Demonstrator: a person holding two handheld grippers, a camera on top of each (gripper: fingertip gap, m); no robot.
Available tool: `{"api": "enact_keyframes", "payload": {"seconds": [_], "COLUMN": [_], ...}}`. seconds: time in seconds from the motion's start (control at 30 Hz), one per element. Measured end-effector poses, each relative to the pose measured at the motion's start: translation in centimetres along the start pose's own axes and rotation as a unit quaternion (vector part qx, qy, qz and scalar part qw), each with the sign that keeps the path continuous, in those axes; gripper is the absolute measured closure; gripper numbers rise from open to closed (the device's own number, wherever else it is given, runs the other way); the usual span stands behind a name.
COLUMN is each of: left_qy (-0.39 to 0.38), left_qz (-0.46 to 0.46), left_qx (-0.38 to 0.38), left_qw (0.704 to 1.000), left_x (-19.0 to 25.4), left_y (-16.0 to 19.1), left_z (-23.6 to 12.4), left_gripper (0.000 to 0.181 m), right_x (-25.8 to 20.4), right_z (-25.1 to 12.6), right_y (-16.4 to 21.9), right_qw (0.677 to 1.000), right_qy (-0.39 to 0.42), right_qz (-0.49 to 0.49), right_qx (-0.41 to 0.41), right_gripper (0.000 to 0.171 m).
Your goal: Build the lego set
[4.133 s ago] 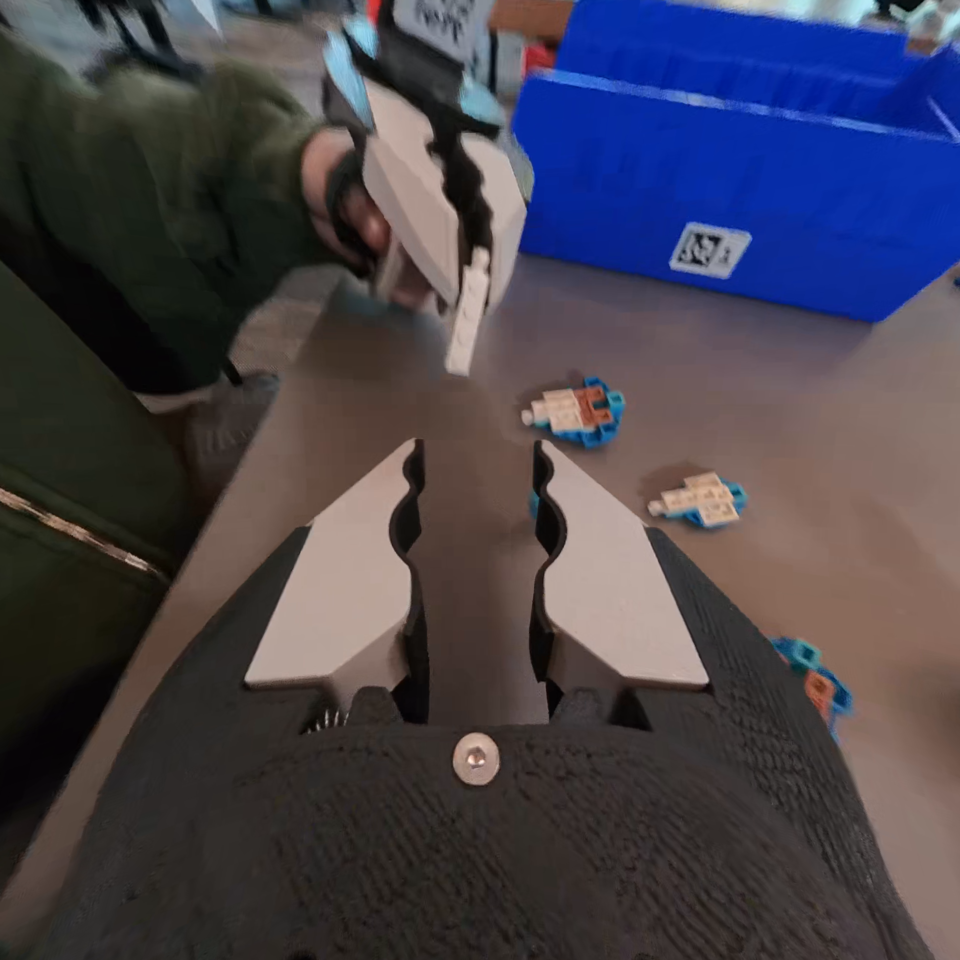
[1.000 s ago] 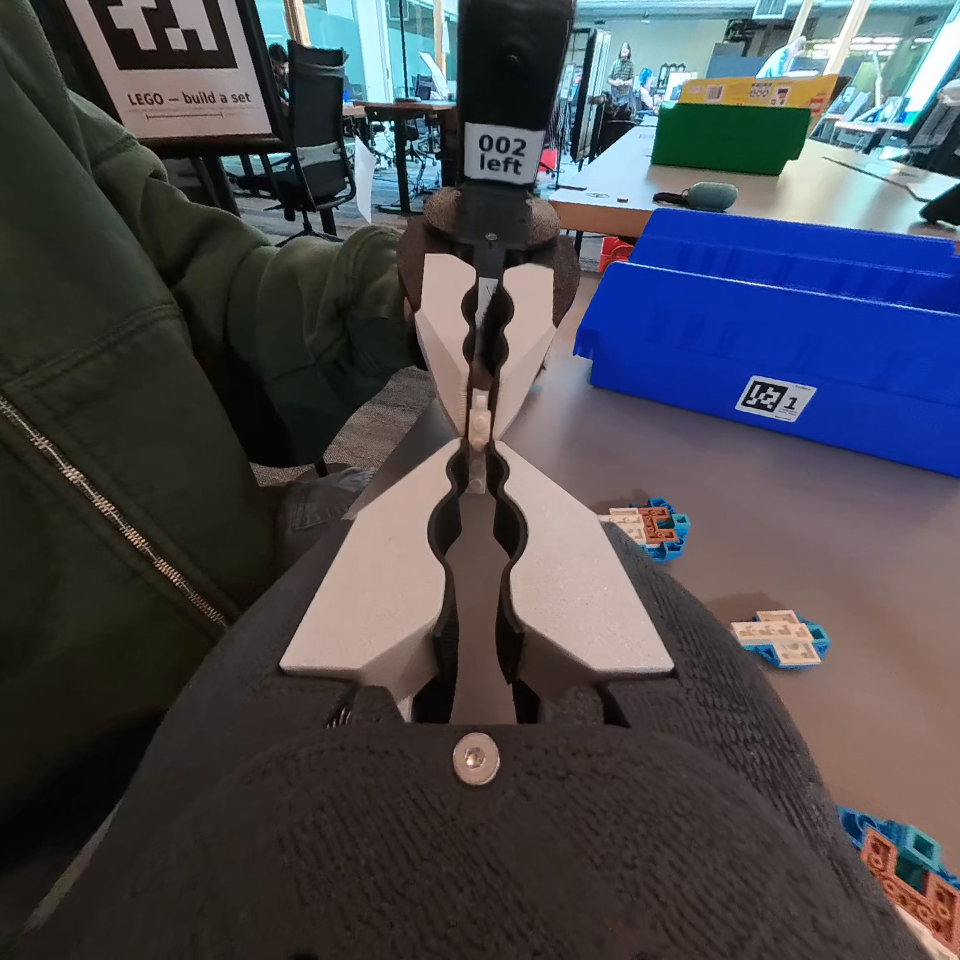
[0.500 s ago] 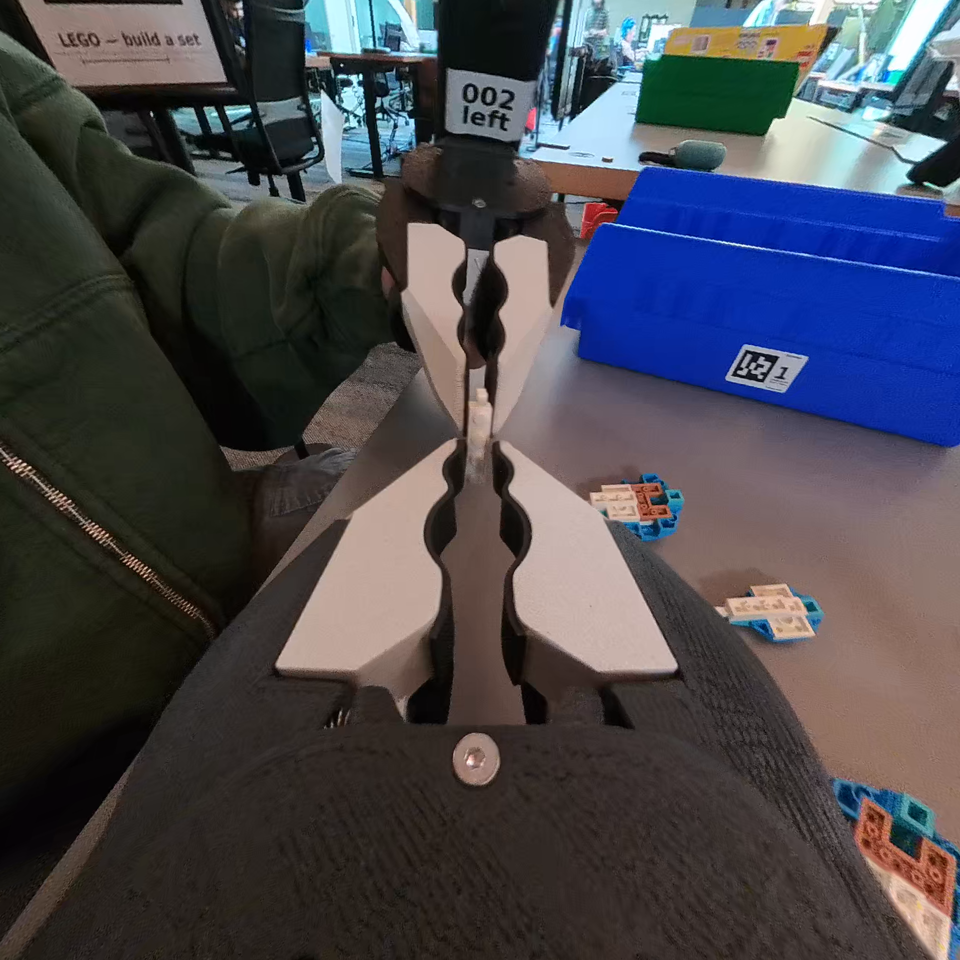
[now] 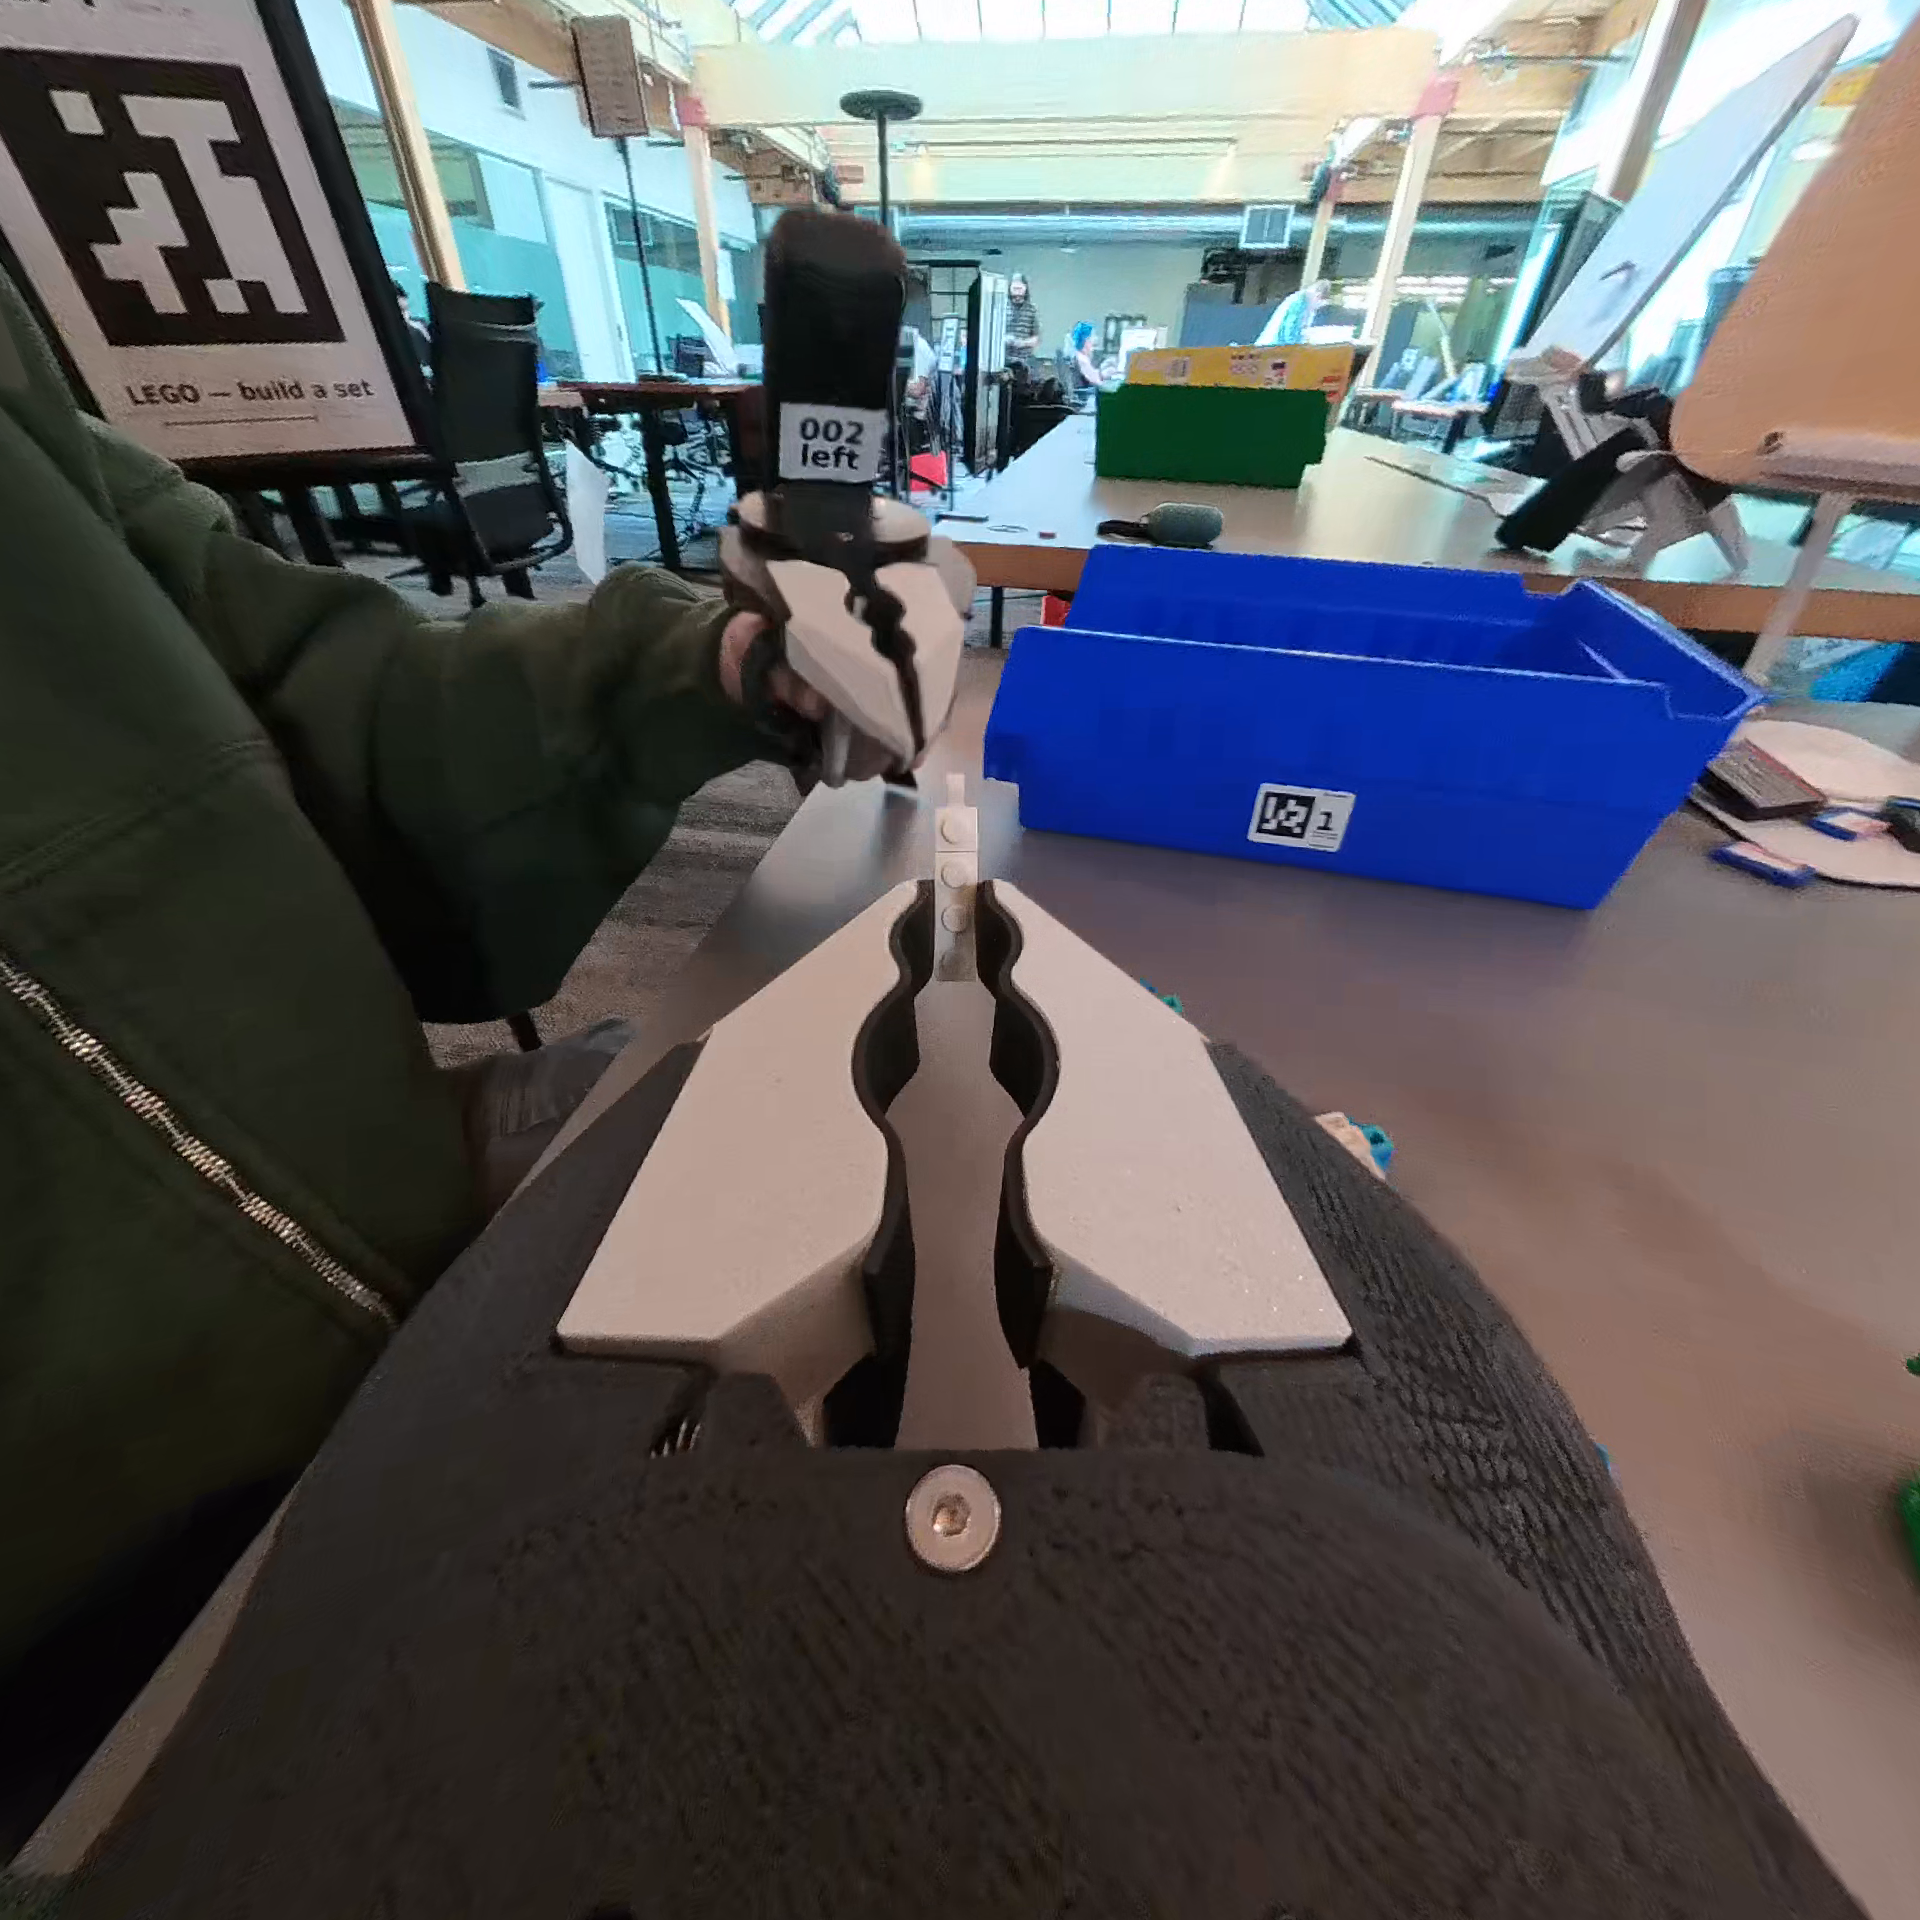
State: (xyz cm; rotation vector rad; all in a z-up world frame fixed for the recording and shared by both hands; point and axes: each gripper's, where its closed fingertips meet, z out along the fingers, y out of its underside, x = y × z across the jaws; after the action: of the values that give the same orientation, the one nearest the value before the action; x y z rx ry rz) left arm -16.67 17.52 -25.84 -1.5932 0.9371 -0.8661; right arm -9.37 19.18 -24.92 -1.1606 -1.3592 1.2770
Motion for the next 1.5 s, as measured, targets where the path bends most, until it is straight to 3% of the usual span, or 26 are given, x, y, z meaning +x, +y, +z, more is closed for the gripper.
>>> {"api": "enact_keyframes", "payload": {"seconds": [0.03,0.1,0.17,0.3,0.5,0.7,1.0,1.3,1.5], "left_qy": [0.0,0.009,0.016,0.049,0.088,0.08,0.076,0.061,0.086], "left_qz": [0.001,0.001,-0.01,-0.047,-0.076,-0.074,-0.05,-0.015,-0.042], "left_qx": [0.012,0.014,0.027,0.063,0.092,0.066,0.085,0.011,-0.02], "left_qw": [1.0,1.0,0.999,0.996,0.989,0.992,0.992,0.998,0.995], "left_x": [0.1,0.9,1.6,2.8,3.6,3.5,3.6,3.5,3.5], "left_y": [-0.4,-0.5,-0.9,-1.7,-2.3,-1.7,-1.9,0.3,1.6], "left_z": [0.5,1.9,3.0,4.0,3.8,4.1,3.9,4.5,4.2], "left_gripper": [0.181,0.176,0.157,0.163,0.172,0.177,0.177,0.178,0.178], "right_x": [-0.3,-1.0,-1.6,-2.5,-2.7,-2.7,-2.6,-2.5,-2.6], "right_z": [0.5,1.5,2.1,2.9,3.6,3.9,3.6,3.8,3.6], "right_y": [0.2,0.6,0.4,-0.7,-0.4,0.1,-0.4,1.8,2.8], "right_qw": [1.0,0.999,0.996,0.99,0.992,0.995,0.993,0.998,0.997], "right_qy": [-0.011,-0.036,-0.061,-0.09,-0.086,-0.072,-0.076,-0.057,-0.064], "right_qz": [0.009,0.032,0.069,0.097,0.084,0.062,0.067,0.034,0.026], "right_qx": [-0.001,-0.005,0.013,0.051,0.046,0.034,0.054,-0.011,-0.034], "right_gripper": [0.166,0.166,0.166,0.165,0.166,0.165,0.166,0.155,0.167]}}
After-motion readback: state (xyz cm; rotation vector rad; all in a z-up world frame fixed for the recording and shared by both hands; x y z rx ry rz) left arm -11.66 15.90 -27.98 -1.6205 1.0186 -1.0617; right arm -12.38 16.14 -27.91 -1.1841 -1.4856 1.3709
